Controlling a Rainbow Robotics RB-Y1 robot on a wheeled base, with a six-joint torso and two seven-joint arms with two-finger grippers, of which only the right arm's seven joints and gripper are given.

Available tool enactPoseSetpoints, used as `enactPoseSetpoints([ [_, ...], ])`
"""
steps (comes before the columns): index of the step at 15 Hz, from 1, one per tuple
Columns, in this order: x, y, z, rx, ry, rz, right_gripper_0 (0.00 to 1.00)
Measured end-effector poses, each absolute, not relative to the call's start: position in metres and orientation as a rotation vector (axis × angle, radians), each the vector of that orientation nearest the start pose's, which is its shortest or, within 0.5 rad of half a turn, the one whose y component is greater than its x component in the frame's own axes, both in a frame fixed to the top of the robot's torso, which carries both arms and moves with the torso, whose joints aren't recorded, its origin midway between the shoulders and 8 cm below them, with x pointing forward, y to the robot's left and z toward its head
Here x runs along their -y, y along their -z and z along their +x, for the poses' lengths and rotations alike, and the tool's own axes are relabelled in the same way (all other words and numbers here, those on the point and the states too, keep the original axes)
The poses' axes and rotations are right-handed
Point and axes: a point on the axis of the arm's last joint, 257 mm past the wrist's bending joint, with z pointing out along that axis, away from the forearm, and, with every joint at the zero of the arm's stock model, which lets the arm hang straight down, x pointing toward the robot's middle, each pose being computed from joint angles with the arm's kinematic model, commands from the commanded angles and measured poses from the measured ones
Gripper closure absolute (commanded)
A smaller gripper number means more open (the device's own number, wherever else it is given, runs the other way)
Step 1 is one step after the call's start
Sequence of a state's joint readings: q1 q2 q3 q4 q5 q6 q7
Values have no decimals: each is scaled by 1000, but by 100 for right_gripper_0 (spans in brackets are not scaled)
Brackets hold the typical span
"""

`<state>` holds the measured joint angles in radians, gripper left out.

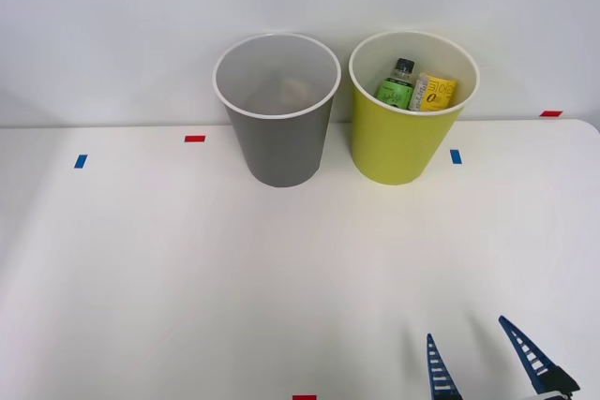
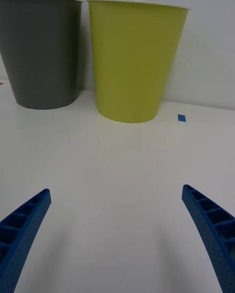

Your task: Put cans in the gray bin, plastic bottles in the light green bin

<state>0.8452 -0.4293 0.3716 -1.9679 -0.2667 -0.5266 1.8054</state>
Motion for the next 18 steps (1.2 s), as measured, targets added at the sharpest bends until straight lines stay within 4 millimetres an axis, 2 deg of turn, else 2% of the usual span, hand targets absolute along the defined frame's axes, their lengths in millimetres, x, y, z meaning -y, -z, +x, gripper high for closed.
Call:
enactPoseSetpoints([
  [18,212,266,267,-1563,-43,-222,8],
])
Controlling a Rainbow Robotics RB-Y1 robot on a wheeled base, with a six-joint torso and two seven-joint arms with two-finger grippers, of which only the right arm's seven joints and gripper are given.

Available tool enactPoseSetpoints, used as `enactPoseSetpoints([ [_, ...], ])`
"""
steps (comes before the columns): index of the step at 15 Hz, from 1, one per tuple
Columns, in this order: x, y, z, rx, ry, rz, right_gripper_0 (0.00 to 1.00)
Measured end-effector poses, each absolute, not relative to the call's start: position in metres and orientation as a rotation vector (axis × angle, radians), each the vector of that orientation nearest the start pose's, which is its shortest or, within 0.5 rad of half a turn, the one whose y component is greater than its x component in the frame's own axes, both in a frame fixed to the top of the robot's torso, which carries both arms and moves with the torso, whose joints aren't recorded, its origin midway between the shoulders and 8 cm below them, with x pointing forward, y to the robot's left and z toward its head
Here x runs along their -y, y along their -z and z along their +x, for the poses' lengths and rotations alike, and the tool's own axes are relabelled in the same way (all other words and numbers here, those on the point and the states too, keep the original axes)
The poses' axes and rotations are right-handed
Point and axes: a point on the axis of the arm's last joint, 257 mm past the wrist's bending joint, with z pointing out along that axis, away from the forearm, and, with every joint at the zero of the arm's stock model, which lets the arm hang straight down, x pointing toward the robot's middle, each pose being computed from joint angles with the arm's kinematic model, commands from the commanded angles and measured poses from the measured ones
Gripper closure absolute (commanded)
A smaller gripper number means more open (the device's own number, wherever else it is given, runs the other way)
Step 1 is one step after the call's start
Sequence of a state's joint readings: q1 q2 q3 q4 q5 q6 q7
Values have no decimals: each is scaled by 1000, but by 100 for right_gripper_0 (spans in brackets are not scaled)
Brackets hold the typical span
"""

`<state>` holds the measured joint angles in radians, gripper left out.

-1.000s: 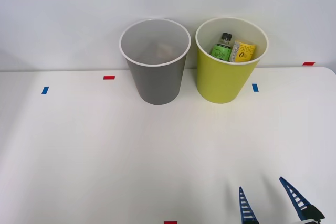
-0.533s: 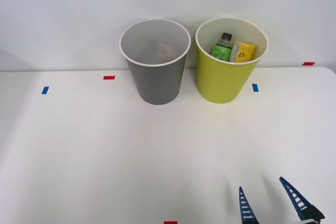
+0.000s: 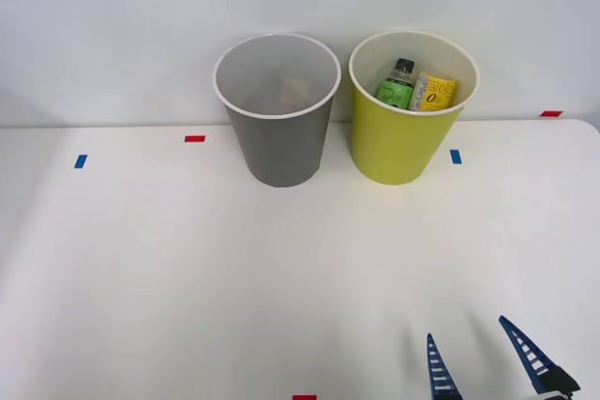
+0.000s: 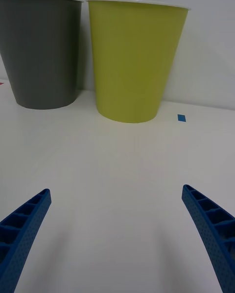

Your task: Put cans in the gray bin, plastic bottles in the light green bin

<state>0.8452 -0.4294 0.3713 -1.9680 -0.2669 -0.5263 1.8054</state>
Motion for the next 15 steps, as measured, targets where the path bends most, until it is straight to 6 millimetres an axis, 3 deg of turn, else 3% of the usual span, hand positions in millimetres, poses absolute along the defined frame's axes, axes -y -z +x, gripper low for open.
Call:
enactPoseSetpoints([
  [15,212,266,267,-1563,-43,-222,8],
])
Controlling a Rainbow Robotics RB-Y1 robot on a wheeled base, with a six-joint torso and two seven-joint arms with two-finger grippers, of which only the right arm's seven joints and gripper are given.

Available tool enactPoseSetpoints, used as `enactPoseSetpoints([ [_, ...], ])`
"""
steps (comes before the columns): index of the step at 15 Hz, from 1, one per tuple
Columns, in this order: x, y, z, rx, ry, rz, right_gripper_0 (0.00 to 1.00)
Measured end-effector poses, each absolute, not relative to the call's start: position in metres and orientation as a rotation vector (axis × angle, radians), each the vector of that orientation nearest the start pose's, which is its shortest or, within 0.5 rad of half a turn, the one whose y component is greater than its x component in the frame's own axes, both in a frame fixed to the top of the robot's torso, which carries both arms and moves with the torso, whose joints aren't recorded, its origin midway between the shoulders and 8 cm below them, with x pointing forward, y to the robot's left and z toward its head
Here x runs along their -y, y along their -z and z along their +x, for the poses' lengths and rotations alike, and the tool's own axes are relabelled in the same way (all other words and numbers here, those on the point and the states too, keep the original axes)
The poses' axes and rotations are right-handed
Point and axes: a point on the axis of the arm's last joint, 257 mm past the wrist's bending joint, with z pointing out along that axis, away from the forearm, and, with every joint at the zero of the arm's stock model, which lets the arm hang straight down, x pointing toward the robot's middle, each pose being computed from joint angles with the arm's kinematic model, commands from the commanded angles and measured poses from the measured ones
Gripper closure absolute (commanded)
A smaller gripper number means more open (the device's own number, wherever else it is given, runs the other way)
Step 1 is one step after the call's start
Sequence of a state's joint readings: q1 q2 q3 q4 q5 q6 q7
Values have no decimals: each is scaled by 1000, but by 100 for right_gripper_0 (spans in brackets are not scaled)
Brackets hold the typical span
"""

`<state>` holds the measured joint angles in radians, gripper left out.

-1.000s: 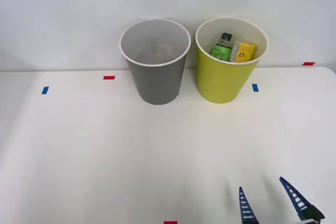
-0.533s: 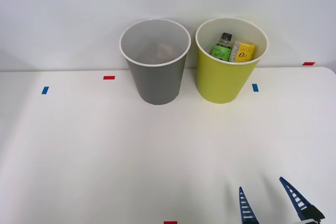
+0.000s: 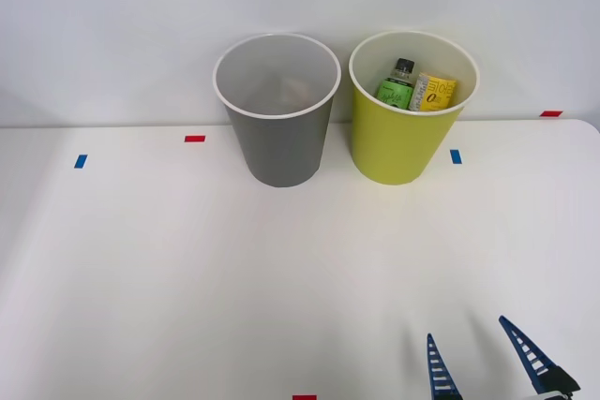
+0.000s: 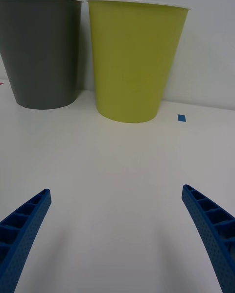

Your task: Put cans in the gray bin, plastic bottles in the light green bin

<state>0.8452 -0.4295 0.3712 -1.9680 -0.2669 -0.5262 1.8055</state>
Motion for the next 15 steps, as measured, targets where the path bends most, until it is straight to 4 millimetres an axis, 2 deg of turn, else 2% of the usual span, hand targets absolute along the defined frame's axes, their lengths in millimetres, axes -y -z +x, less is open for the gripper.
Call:
enactPoseSetpoints([
  [15,212,266,267,-1563,-43,-222,8],
])
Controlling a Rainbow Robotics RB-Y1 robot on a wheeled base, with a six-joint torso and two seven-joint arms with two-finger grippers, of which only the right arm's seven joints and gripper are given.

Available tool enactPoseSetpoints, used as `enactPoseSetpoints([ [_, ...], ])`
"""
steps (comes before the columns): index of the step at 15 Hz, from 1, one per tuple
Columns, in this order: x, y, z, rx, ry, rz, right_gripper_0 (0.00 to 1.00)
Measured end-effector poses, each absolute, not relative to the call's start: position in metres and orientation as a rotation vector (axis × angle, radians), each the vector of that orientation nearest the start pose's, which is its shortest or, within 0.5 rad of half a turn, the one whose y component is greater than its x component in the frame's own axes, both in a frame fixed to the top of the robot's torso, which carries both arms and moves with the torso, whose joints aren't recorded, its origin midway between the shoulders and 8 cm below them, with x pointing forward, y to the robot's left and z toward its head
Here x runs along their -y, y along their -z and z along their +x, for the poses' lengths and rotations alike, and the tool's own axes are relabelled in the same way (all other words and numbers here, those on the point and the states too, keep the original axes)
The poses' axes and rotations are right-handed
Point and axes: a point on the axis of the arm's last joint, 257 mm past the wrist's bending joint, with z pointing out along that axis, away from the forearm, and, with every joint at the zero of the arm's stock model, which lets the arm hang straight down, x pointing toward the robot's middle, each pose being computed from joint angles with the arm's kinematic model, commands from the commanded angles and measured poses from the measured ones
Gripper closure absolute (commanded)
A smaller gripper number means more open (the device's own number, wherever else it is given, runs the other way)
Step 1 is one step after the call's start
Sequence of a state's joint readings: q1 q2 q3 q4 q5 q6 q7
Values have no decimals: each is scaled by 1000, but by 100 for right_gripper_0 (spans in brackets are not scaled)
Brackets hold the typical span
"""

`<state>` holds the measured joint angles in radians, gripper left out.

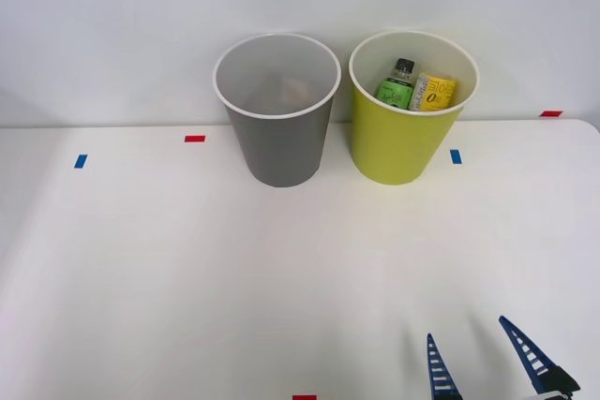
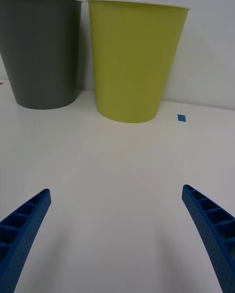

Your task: Put cans in the gray bin, plastic bottles in the light green bin

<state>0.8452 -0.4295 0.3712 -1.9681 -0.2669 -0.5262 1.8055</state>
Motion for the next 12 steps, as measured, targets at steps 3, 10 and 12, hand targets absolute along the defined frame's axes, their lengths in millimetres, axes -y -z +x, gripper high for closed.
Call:
enactPoseSetpoints([
  [3,212,266,267,-1563,-43,-222,8],
  [10,212,266,267,-1563,-43,-222,8],
  [12,212,266,267,-1563,-43,-222,8],
])
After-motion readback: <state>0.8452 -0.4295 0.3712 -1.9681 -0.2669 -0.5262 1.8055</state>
